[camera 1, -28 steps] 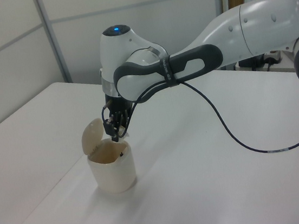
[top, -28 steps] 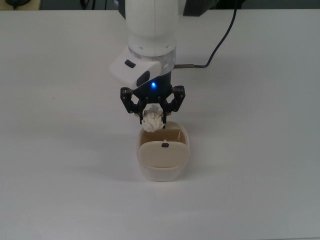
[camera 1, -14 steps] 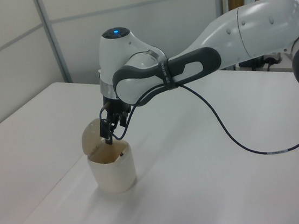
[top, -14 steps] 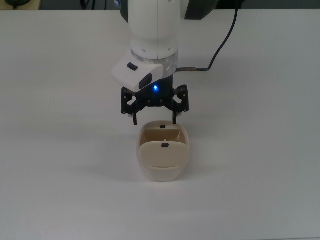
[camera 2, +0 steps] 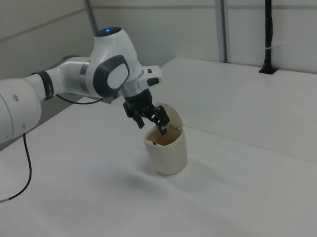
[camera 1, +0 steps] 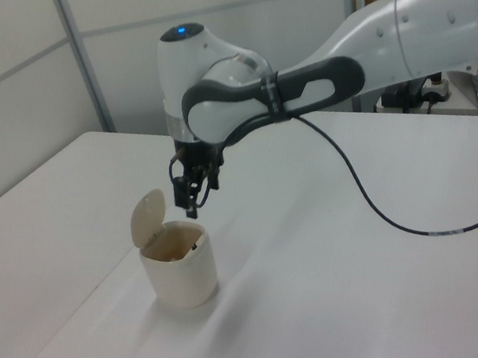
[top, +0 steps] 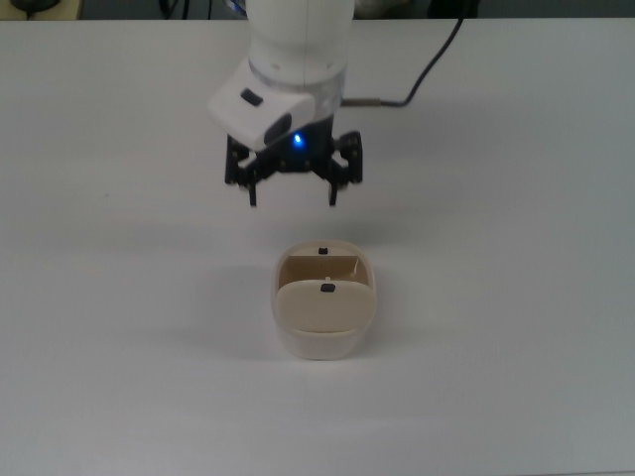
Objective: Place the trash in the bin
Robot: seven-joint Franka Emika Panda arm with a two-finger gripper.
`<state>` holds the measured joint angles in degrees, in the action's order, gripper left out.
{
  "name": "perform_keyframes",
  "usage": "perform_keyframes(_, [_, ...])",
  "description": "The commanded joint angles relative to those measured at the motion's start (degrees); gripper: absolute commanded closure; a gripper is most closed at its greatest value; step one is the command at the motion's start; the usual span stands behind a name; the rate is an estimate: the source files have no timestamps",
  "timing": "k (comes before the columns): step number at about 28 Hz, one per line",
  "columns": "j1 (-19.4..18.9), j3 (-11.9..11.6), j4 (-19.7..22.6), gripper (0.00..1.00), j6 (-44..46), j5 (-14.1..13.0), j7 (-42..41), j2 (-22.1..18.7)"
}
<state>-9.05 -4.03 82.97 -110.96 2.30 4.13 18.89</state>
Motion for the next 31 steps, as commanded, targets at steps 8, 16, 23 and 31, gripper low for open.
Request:
perform_keyframes(8, [0.8,-0.9,0.5,0.0,20.4,1.0,-7.6,-9.0])
perform_keyframes(16, [0.9,-1.0,0.4,0.0,29.5,0.7,-6.8,-13.9])
perform_keyframes(23, [1.6,-1.2,0.4,0.0,32.6,-0.9,-9.0,-14.4])
perform_keyframes(31, [1.8,-1.3,0.7,0.0,32.6,-1.3,-16.2,-13.8])
